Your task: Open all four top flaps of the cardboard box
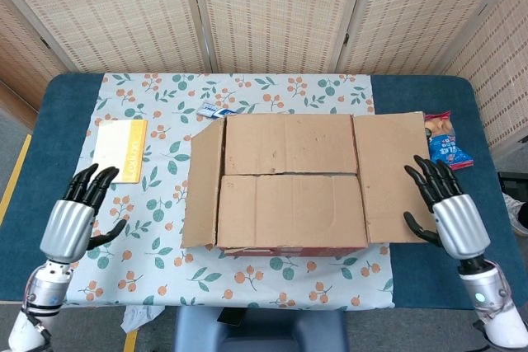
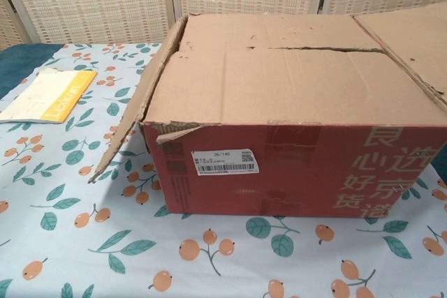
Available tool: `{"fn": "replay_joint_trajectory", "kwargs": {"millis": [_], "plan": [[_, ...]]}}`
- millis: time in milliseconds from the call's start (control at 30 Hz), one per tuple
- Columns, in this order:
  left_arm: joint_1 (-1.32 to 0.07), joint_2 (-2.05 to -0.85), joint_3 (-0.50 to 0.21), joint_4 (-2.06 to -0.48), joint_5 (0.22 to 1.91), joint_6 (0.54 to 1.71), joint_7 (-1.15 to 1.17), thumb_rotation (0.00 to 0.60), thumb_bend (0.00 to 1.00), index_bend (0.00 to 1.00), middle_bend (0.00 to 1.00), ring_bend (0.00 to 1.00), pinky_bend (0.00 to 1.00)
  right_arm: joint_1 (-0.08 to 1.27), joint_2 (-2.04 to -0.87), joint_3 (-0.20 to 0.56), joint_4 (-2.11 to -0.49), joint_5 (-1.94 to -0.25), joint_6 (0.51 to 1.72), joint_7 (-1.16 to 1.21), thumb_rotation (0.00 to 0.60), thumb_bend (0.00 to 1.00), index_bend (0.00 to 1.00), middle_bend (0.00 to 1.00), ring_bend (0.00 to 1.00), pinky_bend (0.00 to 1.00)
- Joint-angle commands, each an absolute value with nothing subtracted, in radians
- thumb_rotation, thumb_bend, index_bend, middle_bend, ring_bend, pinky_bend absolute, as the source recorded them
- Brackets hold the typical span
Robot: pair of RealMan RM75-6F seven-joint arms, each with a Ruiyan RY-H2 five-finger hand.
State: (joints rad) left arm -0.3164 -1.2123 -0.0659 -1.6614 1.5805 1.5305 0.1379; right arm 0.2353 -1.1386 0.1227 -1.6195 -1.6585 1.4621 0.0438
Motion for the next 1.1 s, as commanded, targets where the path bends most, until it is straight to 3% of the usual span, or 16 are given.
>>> {"fn": "replay_joint_trajectory", "kwargs": {"millis": [33, 433, 1100], "plan": [[-0.279, -1.212, -0.03, -1.538, 1.586, 1.525, 0.078, 0.6, 0.29, 0.0, 0.15, 0.04, 0.14, 0.323, -1.132, 0.168, -1.677, -1.593, 1.334, -0.048, 0.6, 0.41, 0.0, 0.0, 0.0, 0.0], [-0.262, -1.239, -0.053, -1.431, 1.547, 1.513, 0.011, 0.6, 0.29, 0.0, 0.15, 0.04, 0.13, 0.531, -1.216, 0.265, -1.681, -1.369, 1.071, -0.237, 0.6, 0.41, 0.0, 0.0, 0.0, 0.0], [-0.244, -1.232, -0.076, -1.358, 1.527, 1.503, -0.14, 0.6, 0.29, 0.0, 0.15, 0.04, 0.12, 0.675, -1.407, 0.275, -1.507, -1.248, 1.008, -0.3, 0.6, 0.41, 0.0, 0.0, 0.0, 0.0]]}}
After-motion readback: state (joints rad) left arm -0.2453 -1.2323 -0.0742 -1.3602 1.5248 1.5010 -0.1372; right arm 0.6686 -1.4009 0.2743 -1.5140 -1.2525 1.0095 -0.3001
